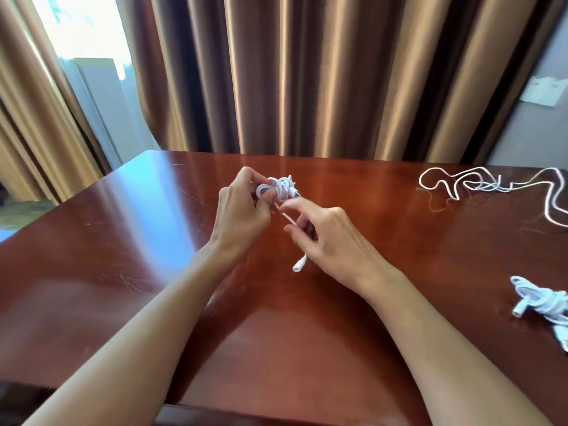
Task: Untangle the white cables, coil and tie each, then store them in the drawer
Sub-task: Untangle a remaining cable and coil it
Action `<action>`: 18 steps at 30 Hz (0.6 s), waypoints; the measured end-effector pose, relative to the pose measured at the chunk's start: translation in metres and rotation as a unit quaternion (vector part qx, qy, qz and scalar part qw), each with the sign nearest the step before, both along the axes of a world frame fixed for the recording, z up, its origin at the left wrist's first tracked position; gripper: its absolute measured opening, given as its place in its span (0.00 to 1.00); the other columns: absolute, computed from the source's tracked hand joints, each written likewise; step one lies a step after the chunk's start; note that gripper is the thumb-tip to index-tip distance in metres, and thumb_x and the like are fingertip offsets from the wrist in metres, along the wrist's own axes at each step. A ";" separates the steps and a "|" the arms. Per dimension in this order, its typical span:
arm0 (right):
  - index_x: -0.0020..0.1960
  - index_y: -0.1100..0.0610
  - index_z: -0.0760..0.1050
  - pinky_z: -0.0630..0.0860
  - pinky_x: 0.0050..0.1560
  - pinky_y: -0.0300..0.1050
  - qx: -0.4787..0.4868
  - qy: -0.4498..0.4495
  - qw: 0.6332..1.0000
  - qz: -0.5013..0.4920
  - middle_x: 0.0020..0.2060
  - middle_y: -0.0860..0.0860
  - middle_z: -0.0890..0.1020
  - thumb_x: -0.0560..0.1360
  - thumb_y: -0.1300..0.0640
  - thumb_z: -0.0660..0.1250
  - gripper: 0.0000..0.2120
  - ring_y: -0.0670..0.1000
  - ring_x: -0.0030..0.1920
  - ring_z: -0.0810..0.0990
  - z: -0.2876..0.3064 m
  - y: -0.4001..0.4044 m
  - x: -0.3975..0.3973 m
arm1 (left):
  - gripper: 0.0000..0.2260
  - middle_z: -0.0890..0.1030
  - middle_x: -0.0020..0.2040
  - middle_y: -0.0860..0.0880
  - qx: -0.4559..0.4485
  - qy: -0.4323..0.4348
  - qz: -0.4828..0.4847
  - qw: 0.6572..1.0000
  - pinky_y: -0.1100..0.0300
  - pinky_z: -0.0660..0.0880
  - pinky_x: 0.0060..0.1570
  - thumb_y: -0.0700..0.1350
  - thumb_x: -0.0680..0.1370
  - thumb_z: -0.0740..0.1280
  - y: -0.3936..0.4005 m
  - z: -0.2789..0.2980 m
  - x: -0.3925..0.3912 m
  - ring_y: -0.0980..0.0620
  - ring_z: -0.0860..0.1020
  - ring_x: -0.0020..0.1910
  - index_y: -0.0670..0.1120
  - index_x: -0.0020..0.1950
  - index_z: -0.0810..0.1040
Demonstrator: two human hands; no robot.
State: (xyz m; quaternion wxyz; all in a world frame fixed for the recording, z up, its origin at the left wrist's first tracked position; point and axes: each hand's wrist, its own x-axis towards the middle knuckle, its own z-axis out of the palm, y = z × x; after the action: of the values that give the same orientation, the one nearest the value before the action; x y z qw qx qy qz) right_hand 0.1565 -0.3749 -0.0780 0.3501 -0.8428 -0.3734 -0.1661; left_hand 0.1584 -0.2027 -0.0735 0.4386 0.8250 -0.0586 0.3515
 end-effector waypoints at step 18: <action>0.47 0.56 0.85 0.75 0.39 0.34 0.329 0.131 0.935 -0.025 0.34 0.44 0.84 0.78 0.58 0.72 0.04 0.40 0.35 0.80 0.024 -0.017 0.007 | 0.11 0.83 0.41 0.52 0.098 0.060 -0.286 0.951 0.56 0.77 0.45 0.30 0.78 0.65 -0.009 0.000 -0.012 0.53 0.80 0.42 0.46 0.51 0.72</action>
State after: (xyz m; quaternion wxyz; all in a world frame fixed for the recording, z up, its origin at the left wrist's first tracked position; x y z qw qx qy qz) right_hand 0.1634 -0.3916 -0.0535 0.6493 -0.7041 -0.2273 -0.1761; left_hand 0.1469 -0.2121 -0.0735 0.4402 0.8323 -0.3001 0.1531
